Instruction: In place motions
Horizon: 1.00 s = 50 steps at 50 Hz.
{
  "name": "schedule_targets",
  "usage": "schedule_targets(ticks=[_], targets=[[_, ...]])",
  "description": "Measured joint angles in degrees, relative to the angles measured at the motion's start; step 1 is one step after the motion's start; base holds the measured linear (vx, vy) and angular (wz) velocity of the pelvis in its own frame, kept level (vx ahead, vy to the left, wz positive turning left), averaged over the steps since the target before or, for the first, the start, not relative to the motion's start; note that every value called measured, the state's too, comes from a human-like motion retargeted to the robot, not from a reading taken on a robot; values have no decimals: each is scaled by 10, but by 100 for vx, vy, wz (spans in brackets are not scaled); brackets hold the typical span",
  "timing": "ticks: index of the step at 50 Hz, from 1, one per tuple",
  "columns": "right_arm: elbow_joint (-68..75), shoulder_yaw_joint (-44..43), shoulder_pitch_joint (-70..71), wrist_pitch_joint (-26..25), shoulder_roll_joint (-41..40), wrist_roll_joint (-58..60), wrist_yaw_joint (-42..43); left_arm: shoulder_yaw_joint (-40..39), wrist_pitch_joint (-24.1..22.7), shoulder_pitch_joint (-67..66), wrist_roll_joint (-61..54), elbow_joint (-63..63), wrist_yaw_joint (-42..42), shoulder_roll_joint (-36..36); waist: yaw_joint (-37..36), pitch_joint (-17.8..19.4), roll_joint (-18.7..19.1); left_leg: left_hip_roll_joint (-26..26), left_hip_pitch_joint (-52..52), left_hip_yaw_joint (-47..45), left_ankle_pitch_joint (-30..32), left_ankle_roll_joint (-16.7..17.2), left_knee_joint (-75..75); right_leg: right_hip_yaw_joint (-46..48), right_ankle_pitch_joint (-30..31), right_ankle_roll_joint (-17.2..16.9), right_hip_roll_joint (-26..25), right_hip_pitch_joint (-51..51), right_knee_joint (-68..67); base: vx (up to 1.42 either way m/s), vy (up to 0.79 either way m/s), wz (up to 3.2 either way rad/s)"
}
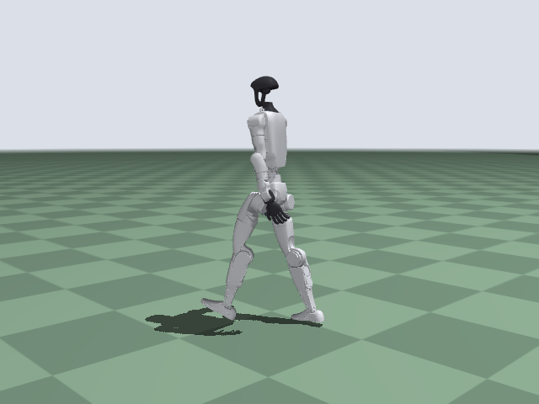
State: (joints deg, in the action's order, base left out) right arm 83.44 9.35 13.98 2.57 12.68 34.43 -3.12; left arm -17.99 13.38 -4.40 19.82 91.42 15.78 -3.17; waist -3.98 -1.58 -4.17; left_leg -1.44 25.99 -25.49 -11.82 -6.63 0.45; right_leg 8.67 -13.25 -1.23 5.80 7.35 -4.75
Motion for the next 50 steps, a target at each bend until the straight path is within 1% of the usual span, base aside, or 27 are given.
schedule_targets(ticks=[2,3,5,7,10,11,12,13,15,17,19,21,23,27,30,31,32,33,35,37,39,41,43,45,47,48,50], targets=[[-4,3,1,2,-14,-4,-1,-16,3,-7,4,26,8,-7,3,-6,0,-1,-17,-5,6,7,-1,-4,0,-4,2,22,-10,66,39,-37],[-8,0,-4,3,-21,-4,-1,-21,8,-9,7,38,11,-10,0,-15,2,-5,-21,-17,16,13,18,-9,6,-5,1,26,-17,68,47,-46],[-15,-10,-18,5,-31,-6,-2,-29,19,-10,11,56,14,-12,-5,-34,12,-27,-23,-49,71,38,35,-16,29,-4,-5,30,-29,75,60,-29],[-23,-28,-51,13,-45,-23,-4,-34,37,-12,6,60,18,-13,-5,-50,23,-15,-16,49,88,71,67,-5,101,4,-9,40,-61,85,62,13],[-15,-35,-86,21,-53,-48,-7,-35,33,-7,-5,59,25,-12,-14,-37,38,-9,-59,76,46,94,85,17,209,32,3,44,-150,77,54,8],[-1,-37,-89,21,-55,-53,-7,-32,29,2,-12,53,23,-12,-10,-25,50,-16,-84,79,26,99,87,48,251,51,19,31,-218,52,40,27],[13,-38,-91,20,-56,-55,-7,-29,25,12,-20,47,21,-12,-7,-15,61,-23,-107,75,9,104,88,73,275,70,31,14,-285,43,34,24],[28,-37,-88,17,-57,-52,-7,-25,22,21,-28,42,17,-13,-5,-10,70,-32,-125,60,-4,108,86,86,265,87,38,-12,-349,62,47,-11],[52,-32,-87,5,-59,-46,-8,-12,15,37,-43,36,8,-19,-7,-7,84,-41,-150,50,-30,115,85,103,211,119,43,-70,-439,69,48,-38],[63,-33,-92,-4,-61,-47,-11,8,16,58,-49,35,5,-27,14,-3,96,-40,-168,64,-41,121,76,101,177,107,17,-116,-468,44,26,39],[64,-38,-98,-9,-61,-53,-10,25,20,85,-41,33,5,-38,44,3,101,-34,-188,70,-47,124,63,100,158,91,-28,-159,-451,42,25,94],[60,-45,-107,-14,-61,-59,-1,40,22,108,-31,26,7,-46,73,6,97,-17,-208,78,-53,128,50,92,153,68,-65,-198,-396,53,27,104],[57,-52,-117,-18,-57,-63,10,56,19,126,-24,14,8,-52,99,6,89,6,-230,86,-60,131,40,92,154,55,-88,-230,-311,61,27,98],[64,-66,-126,-27,-48,-64,16,76,10,162,-16,-12,6,-60,144,15,58,62,-284,102,-77,143,29,106,180,39,-96,-263,-93,69,24,88],[83,-72,-126,-31,-42,-63,9,79,6,184,-14,-28,6,-59,162,23,50,80,-337,107,-89,160,17,164,156,20,-93,-285,22,77,17,55],[90,-74,-127,-33,-39,-62,6,79,6,187,-13,-32,7,-56,158,21,51,80,-351,97,-92,169,14,191,147,19,-95,-289,43,80,15,9],[98,-77,-127,-35,-37,-61,3,79,7,189,-12,-37,8,-53,157,17,54,79,-363,91,-92,179,13,216,143,26,-97,-292,59,76,13,12],[106,-82,-128,-38,-35,-60,1,81,8,188,-11,-41,10,-50,161,12,59,76,-371,93,-89,190,16,235,151,50,-97,-292,64,91,14,44],[121,-92,-131,-46,-32,-59,-3,84,9,180,-7,-47,13,-40,174,-6,71,70,-378,106,-70,211,28,254,179,98,-90,-288,49,104,17,79],[133,-103,-132,-56,-27,-66,-5,85,7,166,-4,-44,14,-26,183,-33,80,83,-371,114,-26,216,40,250,225,100,-64,-299,25,81,34,66],[139,-112,-124,-64,-22,-76,-6,80,3,148,0,-35,12,-12,173,-55,87,104,-355,86,42,216,60,204,226,80,-39,-324,-22,73,51,-6],[138,-114,-114,-66,-21,-85,-3,75,-2,129,-2,-21,7,-2,163,-63,88,115,-330,29,132,216,113,167,209,61,-15,-327,-49,68,54,-30],[127,-104,-105,-65,-26,-92,0,71,-6,112,-3,-2,7,-3,173,-68,77,114,-296,-25,220,216,198,170,184,42,21,-307,-62,72,33,8],[107,-90,-96,-64,-35,-97,1,68,3,102,7,18,11,-10,176,-73,54,107,-252,-79,277,216,298,161,157,29,47,-287,-72,86,6,2],[83,-71,-90,-58,-46,-95,0,67,17,91,17,30,8,-14,173,-70,29,73,-228,-95,231,216,380,148,126,29,48,-247,-67,86,-32,-40],[72,-58,-85,-55,-51,-90,-2,64,20,84,18,32,5,-15,172,-65,20,55,-221,-100,218,216,403,149,115,31,46,-223,-63,86,-35,-93],[50,-27,-71,-53,-62,-72,-2,52,19,69,13,32,2,-16,142,-48,5,23,-200,-113,189,216,437,136,99,41,21,-174,-44,81,-24,-182]])
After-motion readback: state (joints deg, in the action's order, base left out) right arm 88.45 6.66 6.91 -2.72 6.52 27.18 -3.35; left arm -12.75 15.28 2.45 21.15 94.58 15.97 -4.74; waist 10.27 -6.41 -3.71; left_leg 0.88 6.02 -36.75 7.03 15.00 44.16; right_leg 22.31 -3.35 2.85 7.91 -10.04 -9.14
